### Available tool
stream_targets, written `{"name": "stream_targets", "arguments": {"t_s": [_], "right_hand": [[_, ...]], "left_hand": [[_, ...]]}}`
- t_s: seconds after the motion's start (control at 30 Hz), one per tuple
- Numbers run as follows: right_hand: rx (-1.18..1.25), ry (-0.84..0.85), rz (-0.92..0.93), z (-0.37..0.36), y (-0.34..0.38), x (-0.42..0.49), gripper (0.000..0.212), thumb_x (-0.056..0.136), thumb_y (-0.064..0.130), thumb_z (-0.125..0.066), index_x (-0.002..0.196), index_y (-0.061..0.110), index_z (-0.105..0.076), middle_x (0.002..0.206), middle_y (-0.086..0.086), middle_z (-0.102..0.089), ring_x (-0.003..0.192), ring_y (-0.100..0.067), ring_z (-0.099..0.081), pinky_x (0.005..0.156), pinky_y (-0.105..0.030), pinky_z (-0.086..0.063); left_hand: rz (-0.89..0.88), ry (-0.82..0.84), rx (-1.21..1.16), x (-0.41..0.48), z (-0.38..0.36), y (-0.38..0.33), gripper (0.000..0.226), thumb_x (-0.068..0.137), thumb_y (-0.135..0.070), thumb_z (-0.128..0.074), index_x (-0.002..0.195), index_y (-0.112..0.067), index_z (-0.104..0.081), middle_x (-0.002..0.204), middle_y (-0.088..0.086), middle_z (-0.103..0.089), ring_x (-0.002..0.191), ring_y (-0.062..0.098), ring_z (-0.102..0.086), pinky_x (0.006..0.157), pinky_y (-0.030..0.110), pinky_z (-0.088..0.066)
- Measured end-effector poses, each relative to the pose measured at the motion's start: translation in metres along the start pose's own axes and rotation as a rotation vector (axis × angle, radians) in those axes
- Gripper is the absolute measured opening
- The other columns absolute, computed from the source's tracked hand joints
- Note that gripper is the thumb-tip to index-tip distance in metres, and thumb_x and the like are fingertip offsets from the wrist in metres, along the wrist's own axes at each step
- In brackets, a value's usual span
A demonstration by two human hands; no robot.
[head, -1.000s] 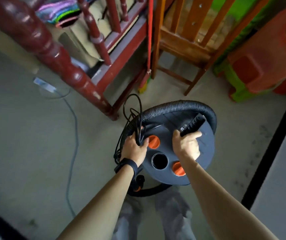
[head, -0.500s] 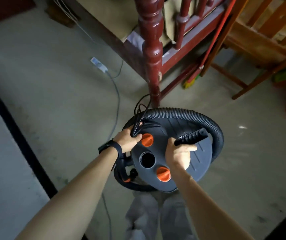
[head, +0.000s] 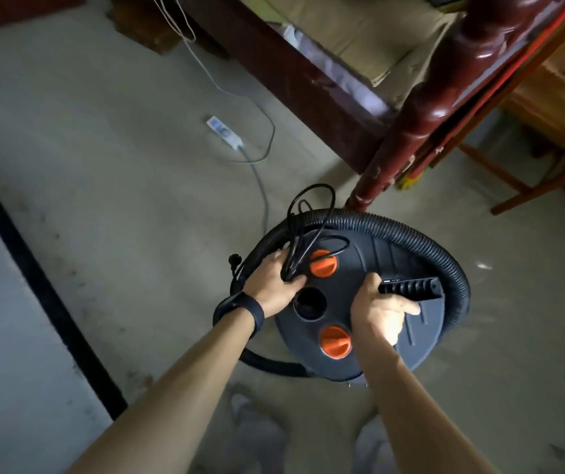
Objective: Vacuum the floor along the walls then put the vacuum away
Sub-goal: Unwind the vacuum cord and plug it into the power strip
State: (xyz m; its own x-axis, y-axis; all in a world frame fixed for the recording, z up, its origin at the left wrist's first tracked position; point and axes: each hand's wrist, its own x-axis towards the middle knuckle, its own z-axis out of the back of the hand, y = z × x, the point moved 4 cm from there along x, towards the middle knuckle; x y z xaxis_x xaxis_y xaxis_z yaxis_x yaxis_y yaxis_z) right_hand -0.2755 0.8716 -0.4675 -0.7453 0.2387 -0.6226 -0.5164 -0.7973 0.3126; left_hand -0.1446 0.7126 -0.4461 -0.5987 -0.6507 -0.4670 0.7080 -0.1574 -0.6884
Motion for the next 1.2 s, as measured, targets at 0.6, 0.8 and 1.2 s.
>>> {"name": "stream_targets", "arguments": {"t_s": [0.6,0.8,1.2], "right_hand": [[-0.007,0.045,-0.105,0.05,0.049,-0.091,0.091,0.103,0.061,-0.044,0.156,-0.007,-0.015,0.16,-0.026,-0.025,0.148,-0.042,-0.03,0.117,-0.052,-0.027],[0.107,0.545,0.382,0.047,0.127,-0.221,0.035,0.101,0.04,-0.06,0.094,0.006,-0.06,0.085,-0.018,-0.054,0.08,-0.024,-0.052,0.079,-0.039,-0.043],[-0.108,0.905,0.634,-0.048,0.225,-0.407,0.06,0.076,0.046,-0.086,0.131,0.035,-0.063,0.139,0.015,-0.056,0.131,-0.004,-0.049,0.105,-0.027,-0.042]], "left_hand": [[0.228,-0.171,-0.321,-0.028,0.257,-0.029,0.019,0.095,-0.029,-0.062,0.087,-0.013,-0.067,0.07,-0.004,-0.07,0.042,0.009,-0.047,0.045,0.018,-0.042],[0.184,-0.165,-0.471,-0.051,0.35,-0.066,0.017,0.088,-0.026,-0.071,0.098,-0.013,-0.07,0.087,0.002,-0.077,0.054,0.005,-0.057,0.065,0.032,-0.051],[0.109,0.513,-0.435,-0.009,0.434,-0.111,0.023,0.081,0.009,-0.07,0.091,-0.003,-0.053,0.093,0.022,-0.068,0.08,0.035,-0.07,0.049,0.028,-0.05]]}}
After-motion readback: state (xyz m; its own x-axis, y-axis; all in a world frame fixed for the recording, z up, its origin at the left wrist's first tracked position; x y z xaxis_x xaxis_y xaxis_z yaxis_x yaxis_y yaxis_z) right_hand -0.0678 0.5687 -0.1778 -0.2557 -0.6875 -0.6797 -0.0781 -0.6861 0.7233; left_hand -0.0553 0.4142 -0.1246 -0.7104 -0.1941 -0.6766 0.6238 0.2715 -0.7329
